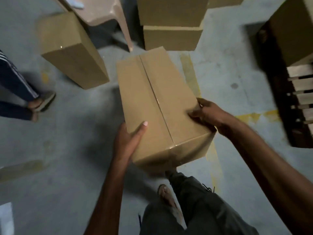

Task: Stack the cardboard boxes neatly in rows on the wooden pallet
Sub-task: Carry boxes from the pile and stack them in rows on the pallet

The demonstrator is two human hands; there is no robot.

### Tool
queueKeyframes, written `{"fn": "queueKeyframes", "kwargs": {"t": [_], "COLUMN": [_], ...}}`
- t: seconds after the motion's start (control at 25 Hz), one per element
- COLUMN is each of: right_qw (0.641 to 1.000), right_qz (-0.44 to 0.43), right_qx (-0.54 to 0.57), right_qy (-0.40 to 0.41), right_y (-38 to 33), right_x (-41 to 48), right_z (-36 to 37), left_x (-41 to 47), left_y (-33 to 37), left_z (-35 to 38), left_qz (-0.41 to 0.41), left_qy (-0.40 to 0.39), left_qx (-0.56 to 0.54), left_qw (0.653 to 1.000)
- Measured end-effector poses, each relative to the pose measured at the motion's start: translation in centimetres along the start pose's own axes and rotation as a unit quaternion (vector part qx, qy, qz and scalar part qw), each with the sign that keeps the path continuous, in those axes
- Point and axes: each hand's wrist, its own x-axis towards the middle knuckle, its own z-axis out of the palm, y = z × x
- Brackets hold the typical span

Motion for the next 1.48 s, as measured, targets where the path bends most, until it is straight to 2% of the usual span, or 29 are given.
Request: {"fn": "queueKeyframes", "kwargs": {"t": [0.12,0.28,0.48,0.76,1.0,1.24,1.48], "right_qw": [0.996,0.984,0.971,0.946,0.925,0.936,0.953], "right_qz": [-0.068,-0.118,-0.128,-0.129,-0.122,-0.095,-0.07], "right_qx": [0.051,0.073,0.101,0.123,0.153,0.14,0.148], "right_qy": [0.037,0.111,0.177,0.269,0.327,0.309,0.253], "right_y": [3.5,8.8,13.8,22.9,32.6,40.8,43.9], "right_x": [-9.4,-20.0,-30.4,-40.8,-48.2,-49.7,-46.6], "right_z": [-2.7,-5.5,-10.1,-20.7,-34.1,-51.4,-65.9], "left_x": [-8.4,-16.9,-25.7,-36.5,-46.4,-53.2,-54.3], "left_y": [2.6,4.5,6.4,10.2,14.9,20.5,25.8], "left_z": [0.9,2.5,6.5,17.2,32.0,48.9,61.2], "left_qz": [0.088,0.175,0.228,0.311,0.326,0.303,0.275], "left_qy": [0.022,-0.021,-0.089,-0.195,-0.261,-0.285,-0.289], "left_qx": [0.014,-0.015,-0.031,-0.016,0.018,0.061,0.097], "left_qw": [0.996,0.984,0.969,0.93,0.909,0.907,0.912]}}
